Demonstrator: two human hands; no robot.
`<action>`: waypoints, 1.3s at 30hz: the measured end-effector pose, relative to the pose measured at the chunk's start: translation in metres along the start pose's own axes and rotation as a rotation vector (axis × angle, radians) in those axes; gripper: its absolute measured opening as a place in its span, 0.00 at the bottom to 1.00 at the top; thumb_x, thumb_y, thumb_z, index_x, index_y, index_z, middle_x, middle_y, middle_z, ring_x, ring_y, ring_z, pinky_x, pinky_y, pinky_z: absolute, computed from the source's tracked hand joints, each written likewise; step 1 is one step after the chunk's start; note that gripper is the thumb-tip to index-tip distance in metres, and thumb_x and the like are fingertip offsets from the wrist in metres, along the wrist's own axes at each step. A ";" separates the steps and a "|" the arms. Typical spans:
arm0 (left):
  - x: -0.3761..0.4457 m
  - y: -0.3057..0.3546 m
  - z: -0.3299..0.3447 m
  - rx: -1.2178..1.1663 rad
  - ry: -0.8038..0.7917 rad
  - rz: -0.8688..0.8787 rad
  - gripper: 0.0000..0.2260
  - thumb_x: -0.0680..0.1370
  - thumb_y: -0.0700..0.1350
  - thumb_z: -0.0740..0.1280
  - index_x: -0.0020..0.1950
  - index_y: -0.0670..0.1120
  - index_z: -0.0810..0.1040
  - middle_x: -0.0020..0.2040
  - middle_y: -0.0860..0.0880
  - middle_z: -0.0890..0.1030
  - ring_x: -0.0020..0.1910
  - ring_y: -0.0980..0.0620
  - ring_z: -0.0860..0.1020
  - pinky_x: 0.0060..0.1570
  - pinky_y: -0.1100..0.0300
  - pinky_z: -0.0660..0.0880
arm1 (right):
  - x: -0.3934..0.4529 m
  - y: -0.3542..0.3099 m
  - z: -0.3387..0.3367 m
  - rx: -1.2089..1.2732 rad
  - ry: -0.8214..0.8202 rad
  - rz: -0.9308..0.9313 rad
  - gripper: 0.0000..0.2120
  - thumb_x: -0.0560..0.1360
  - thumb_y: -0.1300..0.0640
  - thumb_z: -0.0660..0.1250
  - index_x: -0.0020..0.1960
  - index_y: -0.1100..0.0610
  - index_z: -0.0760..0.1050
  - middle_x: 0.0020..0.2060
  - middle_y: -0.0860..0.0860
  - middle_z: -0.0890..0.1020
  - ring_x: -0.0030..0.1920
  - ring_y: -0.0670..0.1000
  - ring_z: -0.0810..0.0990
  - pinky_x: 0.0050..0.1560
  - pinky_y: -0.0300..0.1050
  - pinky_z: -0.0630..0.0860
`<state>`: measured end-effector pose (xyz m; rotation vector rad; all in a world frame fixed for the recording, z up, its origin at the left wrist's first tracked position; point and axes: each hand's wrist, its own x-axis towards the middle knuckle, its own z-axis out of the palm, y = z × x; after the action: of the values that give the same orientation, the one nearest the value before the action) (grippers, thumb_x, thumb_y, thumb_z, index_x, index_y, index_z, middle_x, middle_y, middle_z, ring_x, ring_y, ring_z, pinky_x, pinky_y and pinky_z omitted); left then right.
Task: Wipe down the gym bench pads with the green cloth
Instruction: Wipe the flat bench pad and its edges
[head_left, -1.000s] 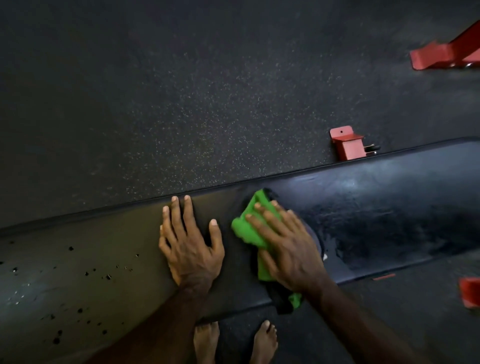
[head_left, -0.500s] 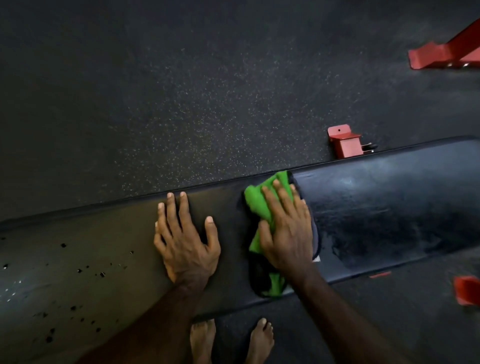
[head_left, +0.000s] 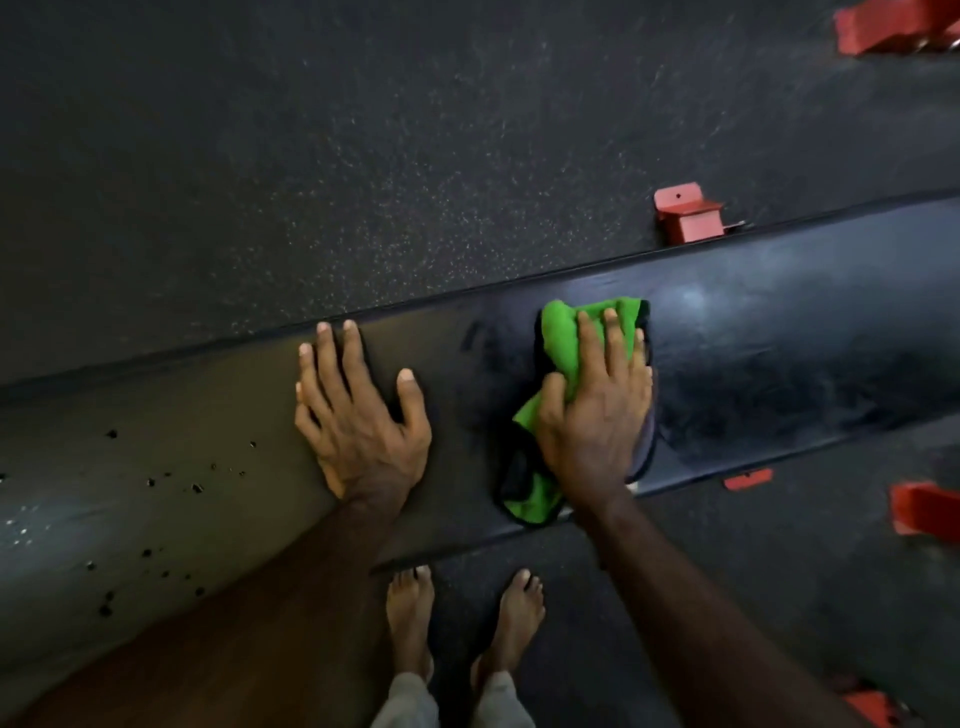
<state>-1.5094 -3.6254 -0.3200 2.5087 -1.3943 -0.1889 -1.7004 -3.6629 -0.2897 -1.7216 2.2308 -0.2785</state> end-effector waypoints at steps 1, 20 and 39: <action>-0.001 -0.001 0.000 0.004 -0.003 -0.003 0.31 0.82 0.60 0.59 0.83 0.50 0.59 0.84 0.49 0.58 0.83 0.46 0.55 0.76 0.42 0.56 | -0.007 -0.012 0.004 0.003 -0.021 0.003 0.37 0.73 0.45 0.60 0.81 0.50 0.64 0.82 0.52 0.62 0.83 0.60 0.55 0.80 0.64 0.55; 0.001 0.001 -0.002 -0.009 -0.015 -0.007 0.32 0.82 0.59 0.59 0.83 0.49 0.59 0.84 0.47 0.58 0.83 0.45 0.55 0.76 0.40 0.57 | -0.063 0.063 -0.018 -0.107 -0.255 -0.568 0.38 0.74 0.46 0.63 0.83 0.47 0.59 0.84 0.48 0.56 0.83 0.58 0.54 0.78 0.65 0.59; 0.001 -0.001 0.001 -0.009 0.009 0.001 0.31 0.82 0.60 0.59 0.83 0.49 0.60 0.83 0.48 0.59 0.82 0.45 0.57 0.77 0.42 0.57 | -0.014 0.003 0.000 0.040 -0.019 -0.063 0.36 0.72 0.47 0.60 0.81 0.52 0.66 0.81 0.53 0.64 0.82 0.60 0.58 0.79 0.64 0.58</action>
<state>-1.5084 -3.6256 -0.3213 2.4981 -1.3883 -0.1831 -1.6999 -3.6489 -0.2894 -1.7686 2.1461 -0.3181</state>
